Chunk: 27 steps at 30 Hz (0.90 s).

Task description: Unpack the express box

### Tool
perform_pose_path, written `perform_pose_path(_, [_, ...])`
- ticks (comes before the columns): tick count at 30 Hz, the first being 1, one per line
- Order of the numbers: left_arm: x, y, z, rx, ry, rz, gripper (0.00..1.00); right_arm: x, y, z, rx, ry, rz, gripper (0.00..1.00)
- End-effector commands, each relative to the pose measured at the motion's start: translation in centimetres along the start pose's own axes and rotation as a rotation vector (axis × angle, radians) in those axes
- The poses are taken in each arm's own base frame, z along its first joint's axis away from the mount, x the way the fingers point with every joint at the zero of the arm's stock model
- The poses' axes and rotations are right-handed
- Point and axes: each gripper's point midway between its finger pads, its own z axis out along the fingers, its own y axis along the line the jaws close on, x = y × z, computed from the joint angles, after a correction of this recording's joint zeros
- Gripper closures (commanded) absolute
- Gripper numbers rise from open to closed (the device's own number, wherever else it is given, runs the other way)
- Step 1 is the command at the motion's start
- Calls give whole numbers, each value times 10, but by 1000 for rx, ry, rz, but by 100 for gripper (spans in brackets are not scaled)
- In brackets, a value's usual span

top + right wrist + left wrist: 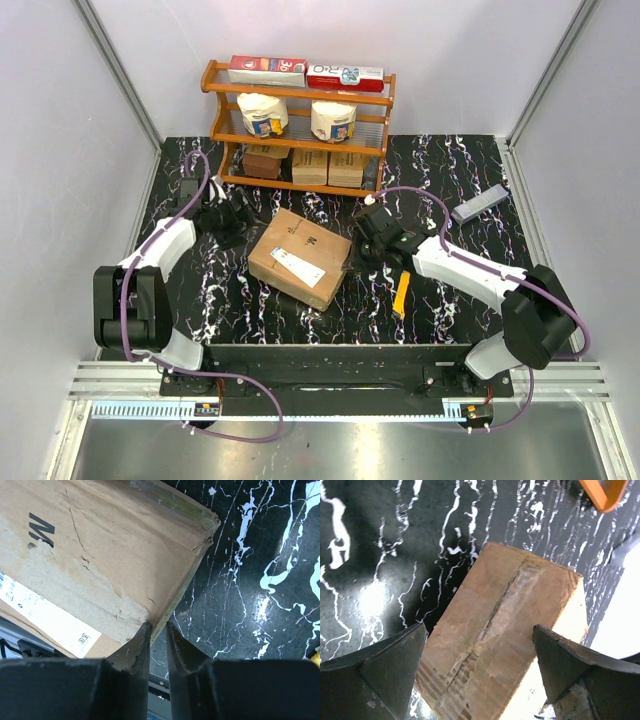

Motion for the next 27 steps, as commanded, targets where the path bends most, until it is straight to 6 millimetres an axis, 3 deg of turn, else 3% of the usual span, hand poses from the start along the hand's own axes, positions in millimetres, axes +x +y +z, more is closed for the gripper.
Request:
perform_pose_path(1, [21,-47,-12,258,104,114,8,68,-114,18,417,231,-63,78])
perform_pose_path(5, [33,-60,-16,314,134,172,13,72,-117,26,421,249,-62,78])
perform_pose_path(11, [42,-89,-29,385,130,270,13,74,-121,29,434,254,-73,78])
perform_pose_path(14, [56,-107,-40,432,130,363,11,72,-122,29,441,245,-68,77])
perform_pose_path(22, [91,-123,-43,424,114,504,8,61,-121,27,454,199,-62,64])
perform_pose_path(27, [92,-126,-39,403,99,507,8,42,-114,17,449,129,-59,60])
